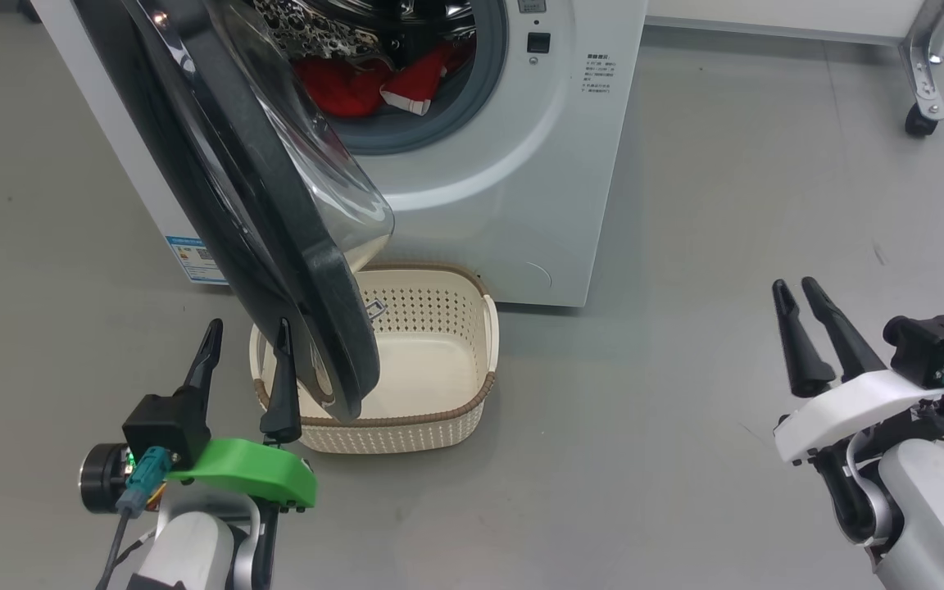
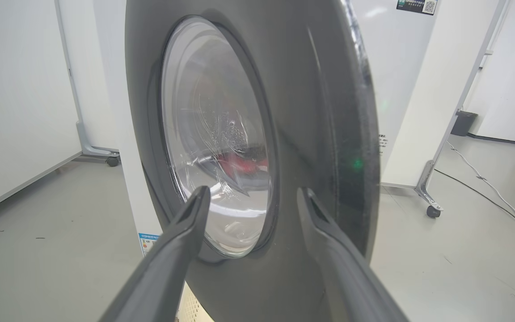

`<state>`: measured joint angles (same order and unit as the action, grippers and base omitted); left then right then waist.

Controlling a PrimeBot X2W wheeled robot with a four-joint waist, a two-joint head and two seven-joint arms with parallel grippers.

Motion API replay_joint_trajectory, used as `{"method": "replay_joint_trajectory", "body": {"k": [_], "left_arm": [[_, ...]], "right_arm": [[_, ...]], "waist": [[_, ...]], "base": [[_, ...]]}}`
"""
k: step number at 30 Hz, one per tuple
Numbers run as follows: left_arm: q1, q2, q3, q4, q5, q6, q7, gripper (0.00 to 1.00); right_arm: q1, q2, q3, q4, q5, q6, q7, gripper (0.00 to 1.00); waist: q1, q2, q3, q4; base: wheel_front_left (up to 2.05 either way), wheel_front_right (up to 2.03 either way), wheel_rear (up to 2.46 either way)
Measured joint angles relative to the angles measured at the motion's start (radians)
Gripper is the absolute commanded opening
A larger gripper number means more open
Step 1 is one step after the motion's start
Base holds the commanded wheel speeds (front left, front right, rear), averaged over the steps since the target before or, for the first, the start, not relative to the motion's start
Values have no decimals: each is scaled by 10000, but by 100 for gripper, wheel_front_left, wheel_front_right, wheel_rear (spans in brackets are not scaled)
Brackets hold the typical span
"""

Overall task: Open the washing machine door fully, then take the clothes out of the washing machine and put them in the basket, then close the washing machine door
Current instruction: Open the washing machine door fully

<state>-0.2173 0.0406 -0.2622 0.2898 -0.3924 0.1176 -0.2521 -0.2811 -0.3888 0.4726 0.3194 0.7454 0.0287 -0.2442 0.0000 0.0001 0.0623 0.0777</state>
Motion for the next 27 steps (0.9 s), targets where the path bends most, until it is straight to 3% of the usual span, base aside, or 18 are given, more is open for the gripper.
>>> {"method": "replay_joint_trajectory", "body": {"k": [14, 27], "left_arm": [[244, -2, 295, -23, 2, -13, 0, 100], [460, -4, 360, -23, 86, -100, 0, 100]], "right_arm": [[803, 631, -351, -288, -391, -662, -6, 100], [1040, 913, -844, -934, -1208, -681, -8, 100]], "waist": [[0, 0, -45, -170], [0, 0, -81, -236]], "base": [[0, 0, 0], [0, 0, 0]]}}
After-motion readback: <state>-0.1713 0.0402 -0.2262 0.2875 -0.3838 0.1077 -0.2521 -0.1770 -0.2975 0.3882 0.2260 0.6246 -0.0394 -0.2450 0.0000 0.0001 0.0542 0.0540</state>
